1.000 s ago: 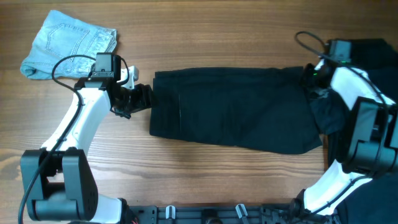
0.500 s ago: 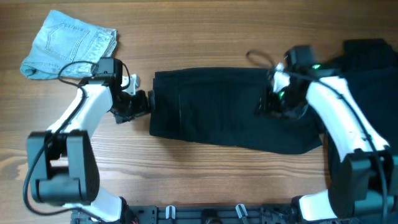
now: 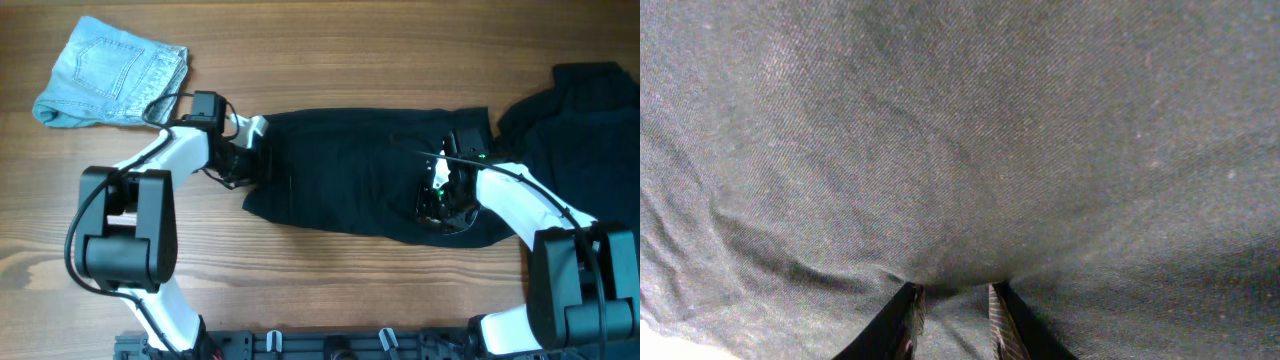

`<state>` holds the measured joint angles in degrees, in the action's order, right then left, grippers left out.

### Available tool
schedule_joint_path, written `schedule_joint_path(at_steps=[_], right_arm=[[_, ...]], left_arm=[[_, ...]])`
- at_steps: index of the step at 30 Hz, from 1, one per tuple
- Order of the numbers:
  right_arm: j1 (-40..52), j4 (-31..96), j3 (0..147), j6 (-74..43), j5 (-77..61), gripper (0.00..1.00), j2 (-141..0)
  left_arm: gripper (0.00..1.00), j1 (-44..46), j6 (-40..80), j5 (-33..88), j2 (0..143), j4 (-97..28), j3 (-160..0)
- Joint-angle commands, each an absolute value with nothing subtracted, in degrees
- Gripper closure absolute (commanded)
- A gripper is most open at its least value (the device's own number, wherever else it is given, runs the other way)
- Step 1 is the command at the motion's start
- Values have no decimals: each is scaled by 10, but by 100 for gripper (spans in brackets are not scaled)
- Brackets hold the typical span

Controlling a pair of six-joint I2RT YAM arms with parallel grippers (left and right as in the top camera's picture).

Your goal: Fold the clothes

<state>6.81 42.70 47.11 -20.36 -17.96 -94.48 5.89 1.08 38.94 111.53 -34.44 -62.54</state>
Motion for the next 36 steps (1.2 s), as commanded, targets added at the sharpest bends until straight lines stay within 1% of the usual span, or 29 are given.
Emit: schedule_joint_path(at_steps=[1, 2, 4, 6, 7, 9, 12, 14, 17, 18, 20, 23, 25, 27, 30, 32, 36], right_arm=[[69, 425, 463, -210, -180, 74, -946], [69, 427, 463, -210, -180, 76, -946], [69, 434, 463, -210, -185, 79, -946], [69, 440, 463, -194, -239, 80, -945], [69, 453, 471, -191, -248, 82, -938], [69, 481, 499, -180, -247, 82, -898], [69, 505, 540, -175, -247, 80, -810], [69, 503, 552, -176, -246, 76, -771], [69, 497, 557, -182, -234, 72, -742], [69, 500, 557, -188, -215, 67, -744], [69, 507, 557, -208, -175, 66, -750], [69, 507, 557, -226, -161, 65, -754], [69, 508, 557, -227, -146, 59, -758], [69, 512, 557, -225, -93, 57, -769], [59, 519, 556, -225, -88, 57, -787], [57, 520, 556, -226, -90, 57, -796], [57, 528, 556, -225, -89, 58, -797]], left_arm=[[76, 92, 4, 351, 1163, -345, -599], [96, 90, 4, 351, 1163, -347, -599], [96, 73, 4, 351, 1161, -373, -602], [96, 51, 4, 337, 1151, -418, -613], [96, 33, -2, 324, 1138, -459, -628], [96, -11, -28, 311, 1101, -538, -669], [96, -68, -28, 248, 1039, -640, -743], [96, -84, -28, 222, 1016, -682, -787], [96, -86, -28, 220, 983, -740, -875], [96, -76, -25, 222, 974, -741, -892], [96, -47, -8, 224, 966, -729, -894], [96, 11, 10, 224, 970, -723, -893], [96, 63, 46, 224, 970, -703, -893], [96, 114, 55, 224, 973, -679, -893], [96, 180, 88, 202, 987, -649, -893], [94, 234, 135, 145, 1018, -619, -893], [91, 290, 178, 134, 1085, -568, -893]])
